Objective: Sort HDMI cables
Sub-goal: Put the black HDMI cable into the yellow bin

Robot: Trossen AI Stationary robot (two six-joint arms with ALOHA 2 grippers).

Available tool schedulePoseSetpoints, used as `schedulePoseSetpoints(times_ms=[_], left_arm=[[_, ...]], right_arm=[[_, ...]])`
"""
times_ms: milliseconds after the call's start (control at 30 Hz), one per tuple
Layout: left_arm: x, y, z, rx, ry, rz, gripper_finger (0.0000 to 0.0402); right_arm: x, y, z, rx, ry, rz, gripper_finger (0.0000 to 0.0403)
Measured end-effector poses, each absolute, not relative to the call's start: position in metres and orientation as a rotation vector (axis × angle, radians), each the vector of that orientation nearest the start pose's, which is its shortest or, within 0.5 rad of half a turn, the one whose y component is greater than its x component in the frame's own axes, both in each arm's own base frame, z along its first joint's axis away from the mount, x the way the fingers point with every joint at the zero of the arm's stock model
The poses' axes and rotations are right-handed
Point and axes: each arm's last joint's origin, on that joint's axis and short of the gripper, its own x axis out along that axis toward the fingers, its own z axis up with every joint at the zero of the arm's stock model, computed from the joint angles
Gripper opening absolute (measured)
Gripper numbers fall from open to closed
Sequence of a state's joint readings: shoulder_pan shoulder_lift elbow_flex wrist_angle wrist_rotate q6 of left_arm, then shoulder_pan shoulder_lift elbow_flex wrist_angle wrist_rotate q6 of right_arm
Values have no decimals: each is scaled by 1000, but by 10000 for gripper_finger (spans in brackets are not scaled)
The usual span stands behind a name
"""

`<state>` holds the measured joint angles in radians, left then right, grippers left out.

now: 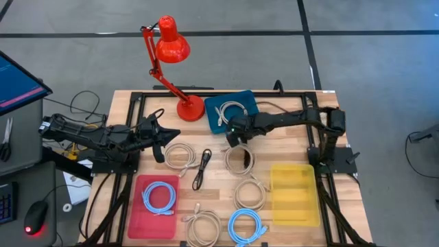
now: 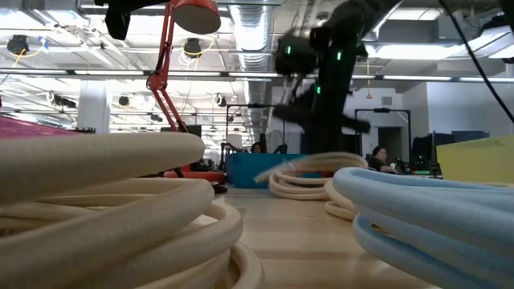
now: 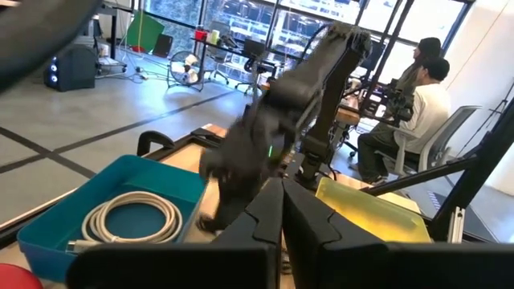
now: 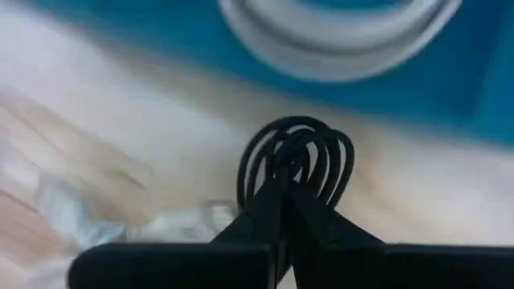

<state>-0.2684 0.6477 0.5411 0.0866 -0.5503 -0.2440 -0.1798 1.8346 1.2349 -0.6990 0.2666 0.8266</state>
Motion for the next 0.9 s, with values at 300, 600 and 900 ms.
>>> schedulePoseSetpoints(times_ms=[300,600,900], left_arm=[[150,-26,295,-234,-17,284,7],[150,-26,295,-234,-16,284,5],[150,-26,295,-234,-16,285,7]], right_arm=[[327,-70,251,547,873,-938,1],[300,-55,314,481,715,-959,0],[288,-37,359,411,613,-931,0]])
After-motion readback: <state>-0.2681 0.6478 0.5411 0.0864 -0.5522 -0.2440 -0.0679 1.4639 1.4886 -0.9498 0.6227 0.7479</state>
